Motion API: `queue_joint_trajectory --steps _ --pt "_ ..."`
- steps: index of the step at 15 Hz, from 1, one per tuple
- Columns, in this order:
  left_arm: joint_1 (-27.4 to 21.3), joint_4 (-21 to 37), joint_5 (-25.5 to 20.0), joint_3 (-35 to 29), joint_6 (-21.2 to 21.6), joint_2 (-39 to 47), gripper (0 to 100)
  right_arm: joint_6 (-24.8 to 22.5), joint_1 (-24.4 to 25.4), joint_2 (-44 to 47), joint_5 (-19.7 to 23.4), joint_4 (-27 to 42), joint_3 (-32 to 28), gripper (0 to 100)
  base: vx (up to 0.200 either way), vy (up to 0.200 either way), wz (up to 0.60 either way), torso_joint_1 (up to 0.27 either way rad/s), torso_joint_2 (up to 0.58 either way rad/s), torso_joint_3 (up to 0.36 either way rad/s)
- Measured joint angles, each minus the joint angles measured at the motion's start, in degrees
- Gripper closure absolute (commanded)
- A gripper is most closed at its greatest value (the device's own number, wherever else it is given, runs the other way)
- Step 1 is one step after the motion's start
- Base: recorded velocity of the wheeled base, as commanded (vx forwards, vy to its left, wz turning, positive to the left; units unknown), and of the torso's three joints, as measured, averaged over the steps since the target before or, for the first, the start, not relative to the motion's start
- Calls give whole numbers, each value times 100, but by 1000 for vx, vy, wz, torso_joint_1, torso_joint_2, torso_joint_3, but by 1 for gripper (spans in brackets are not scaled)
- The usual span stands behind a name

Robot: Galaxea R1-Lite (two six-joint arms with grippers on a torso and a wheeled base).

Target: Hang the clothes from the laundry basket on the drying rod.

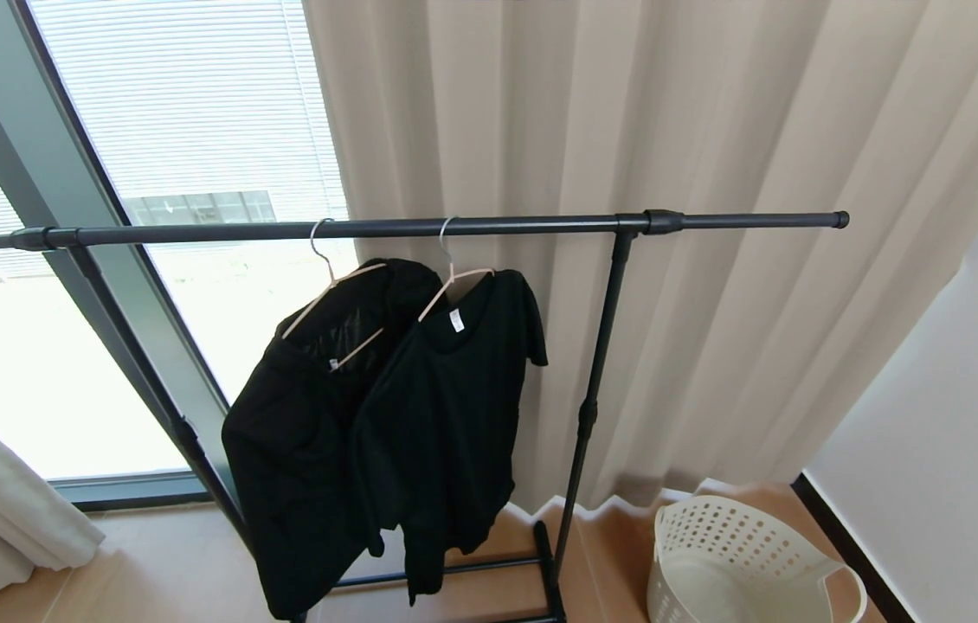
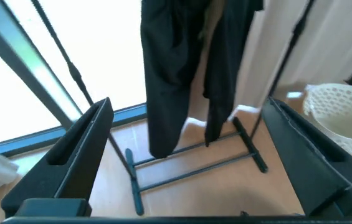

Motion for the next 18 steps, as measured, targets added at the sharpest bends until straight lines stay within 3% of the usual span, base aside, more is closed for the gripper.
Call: queue_joint_trajectory --steps 2,4,10,14,18 --pt "296 9 -115 0 -66 -306 0 2 -122 -11 -77 -6 0 0 0 0 0 0 0 0" --pt "89 17 -394 0 -171 -477 0 2 -386 -15 -93 -4 0 0 0 0 0 0 0 0" --pt "96 15 -396 0 -184 -877 0 63 -1211 -321 -176 -46 0 0 0 0 0 0 0 0" --pt "106 15 -256 0 -187 -931 0 334 -1298 -496 -273 -57 0 0 0 0 0 0 0 0" --pt "106 15 -254 0 -226 -939 0 546 -1309 -529 -846 -11 0 0 0 0 0 0 0 0"
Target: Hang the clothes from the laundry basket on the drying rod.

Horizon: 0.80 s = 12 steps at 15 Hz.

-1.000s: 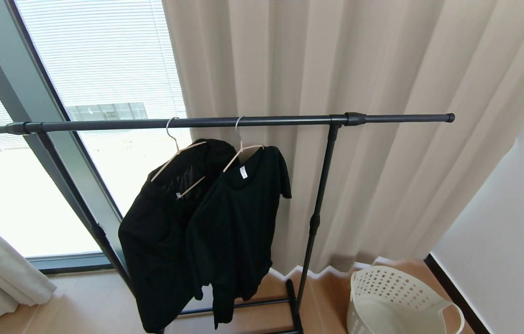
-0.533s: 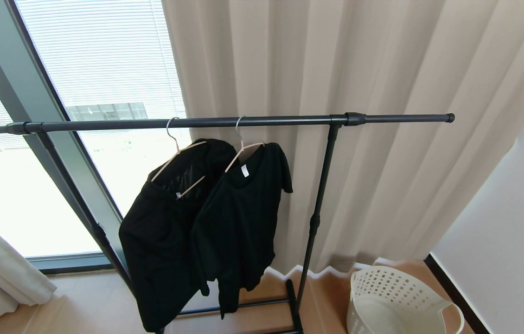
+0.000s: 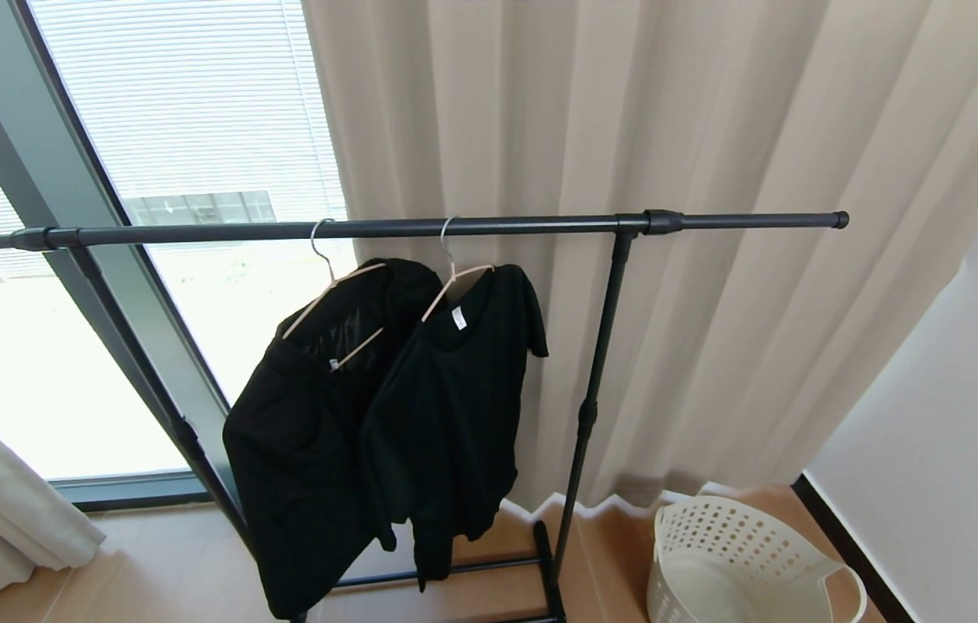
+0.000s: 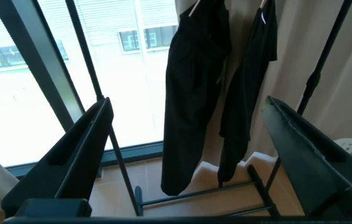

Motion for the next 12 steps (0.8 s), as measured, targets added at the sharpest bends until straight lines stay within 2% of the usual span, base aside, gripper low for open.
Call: queue_joint_trajectory --steps 3,12 --pt "0 0 7 0 -51 -5 0 307 2 -2 11 0 0 0 0 0 0 0 0 0" --pt "6 0 7 0 -46 -5 0 271 2 -2 23 -17 0 0 0 0 0 0 0 0"
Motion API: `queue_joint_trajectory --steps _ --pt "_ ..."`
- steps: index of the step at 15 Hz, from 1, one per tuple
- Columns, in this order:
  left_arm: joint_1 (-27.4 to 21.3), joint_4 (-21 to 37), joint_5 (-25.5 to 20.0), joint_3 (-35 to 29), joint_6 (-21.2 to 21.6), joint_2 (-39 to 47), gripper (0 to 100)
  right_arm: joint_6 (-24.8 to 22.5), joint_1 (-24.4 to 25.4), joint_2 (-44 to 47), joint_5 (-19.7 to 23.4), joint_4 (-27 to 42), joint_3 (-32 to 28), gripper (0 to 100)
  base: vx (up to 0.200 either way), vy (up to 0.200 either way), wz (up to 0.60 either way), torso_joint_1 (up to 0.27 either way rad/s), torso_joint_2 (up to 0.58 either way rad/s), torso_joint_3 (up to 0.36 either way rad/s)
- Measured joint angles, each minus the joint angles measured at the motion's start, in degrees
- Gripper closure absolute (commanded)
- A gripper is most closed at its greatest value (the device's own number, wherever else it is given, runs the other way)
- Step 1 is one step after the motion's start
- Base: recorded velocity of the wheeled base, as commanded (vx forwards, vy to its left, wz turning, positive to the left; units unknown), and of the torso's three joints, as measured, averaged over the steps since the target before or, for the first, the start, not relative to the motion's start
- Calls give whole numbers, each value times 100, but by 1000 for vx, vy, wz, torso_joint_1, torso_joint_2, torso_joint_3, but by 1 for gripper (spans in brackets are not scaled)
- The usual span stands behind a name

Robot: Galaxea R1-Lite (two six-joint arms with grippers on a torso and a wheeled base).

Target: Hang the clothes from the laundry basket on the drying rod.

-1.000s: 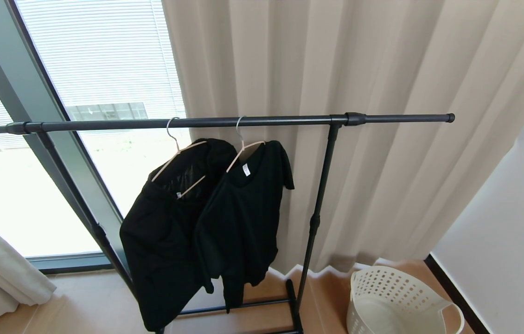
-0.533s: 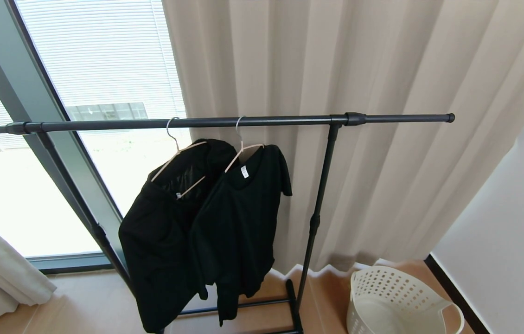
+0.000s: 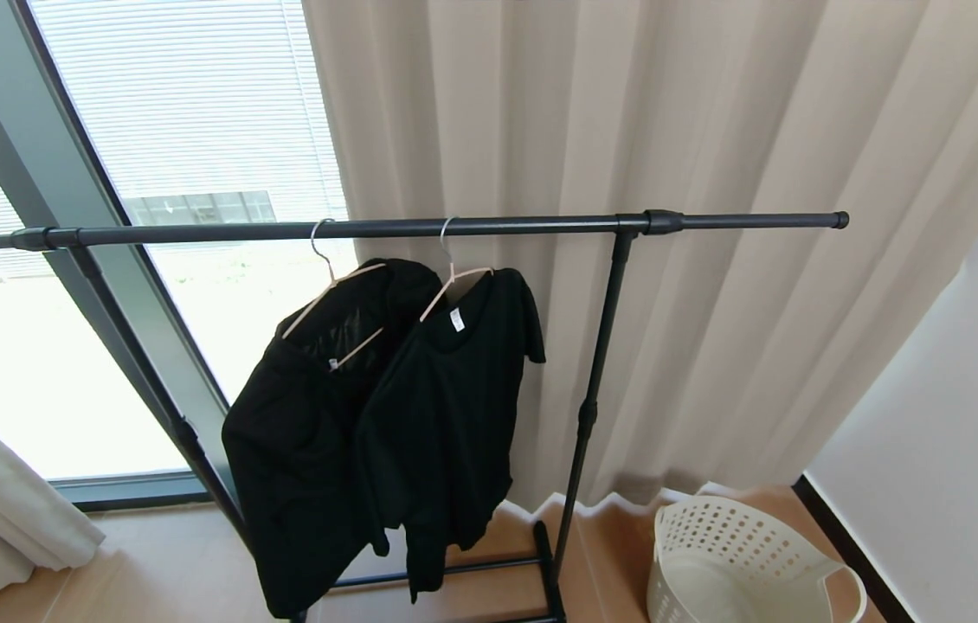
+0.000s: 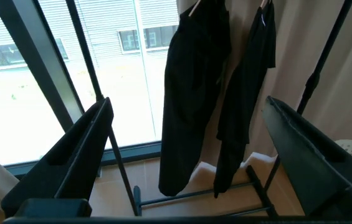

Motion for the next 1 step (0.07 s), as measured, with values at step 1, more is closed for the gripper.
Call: queue_joint_trajectory --steps 1 --pt "-2 0 1 0 -2 0 0 9 0 0 0 0 0 0 0 0 0 0 0 0"
